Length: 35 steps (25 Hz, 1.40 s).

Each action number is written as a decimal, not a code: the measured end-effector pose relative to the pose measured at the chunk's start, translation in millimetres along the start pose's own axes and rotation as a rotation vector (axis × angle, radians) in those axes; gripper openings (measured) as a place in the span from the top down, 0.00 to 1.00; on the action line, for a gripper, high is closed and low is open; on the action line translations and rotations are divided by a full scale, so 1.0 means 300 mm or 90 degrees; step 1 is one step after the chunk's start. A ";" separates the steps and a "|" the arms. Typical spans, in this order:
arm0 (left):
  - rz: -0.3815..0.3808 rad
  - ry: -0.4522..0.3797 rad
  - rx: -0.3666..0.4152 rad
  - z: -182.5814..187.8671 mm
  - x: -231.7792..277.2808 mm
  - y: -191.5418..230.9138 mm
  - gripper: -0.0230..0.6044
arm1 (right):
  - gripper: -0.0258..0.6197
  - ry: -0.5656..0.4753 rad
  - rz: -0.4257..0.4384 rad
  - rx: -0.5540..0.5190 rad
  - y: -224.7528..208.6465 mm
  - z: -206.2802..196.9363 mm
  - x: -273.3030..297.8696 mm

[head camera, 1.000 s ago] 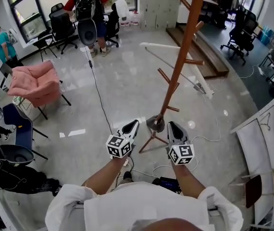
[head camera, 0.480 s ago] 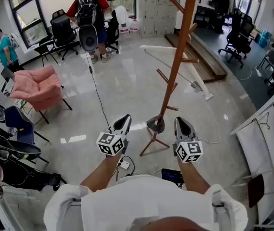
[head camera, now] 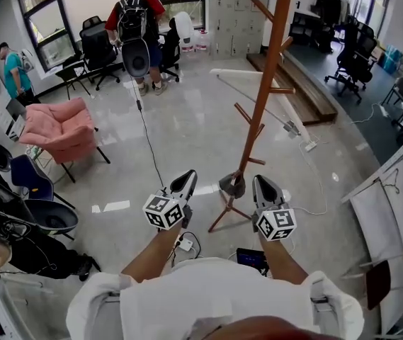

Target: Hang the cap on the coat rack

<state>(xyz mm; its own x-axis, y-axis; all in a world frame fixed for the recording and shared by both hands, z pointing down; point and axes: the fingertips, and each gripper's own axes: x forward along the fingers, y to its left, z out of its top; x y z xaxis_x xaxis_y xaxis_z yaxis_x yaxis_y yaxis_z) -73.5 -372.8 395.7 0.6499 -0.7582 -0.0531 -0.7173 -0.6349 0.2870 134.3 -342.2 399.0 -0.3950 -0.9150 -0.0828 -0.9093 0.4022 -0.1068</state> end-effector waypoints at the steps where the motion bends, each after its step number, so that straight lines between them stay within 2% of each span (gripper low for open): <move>1: -0.004 -0.002 -0.008 -0.003 -0.006 -0.003 0.93 | 0.91 0.002 0.002 0.004 0.010 -0.007 0.000; 4: -0.014 -0.001 -0.023 -0.017 -0.013 -0.018 0.93 | 0.91 0.007 0.007 0.009 0.033 -0.027 0.004; 8: -0.028 0.012 -0.018 -0.034 -0.022 -0.029 0.93 | 0.91 0.000 0.012 0.013 0.055 -0.040 0.011; 14: -0.029 -0.001 -0.044 -0.051 -0.052 -0.021 0.93 | 0.91 -0.006 0.011 0.022 0.062 -0.057 0.000; 35: -0.014 0.008 0.018 -0.074 -0.041 -0.049 0.93 | 0.92 -0.004 0.008 0.043 0.007 -0.085 -0.003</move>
<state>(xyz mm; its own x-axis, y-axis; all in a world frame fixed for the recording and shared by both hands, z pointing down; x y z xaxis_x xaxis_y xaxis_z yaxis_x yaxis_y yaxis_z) -65.3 -350.8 413.3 0.6691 -0.7417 -0.0465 -0.7092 -0.6560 0.2584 129.5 -341.5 424.0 -0.4058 -0.9094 -0.0915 -0.8930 0.4158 -0.1724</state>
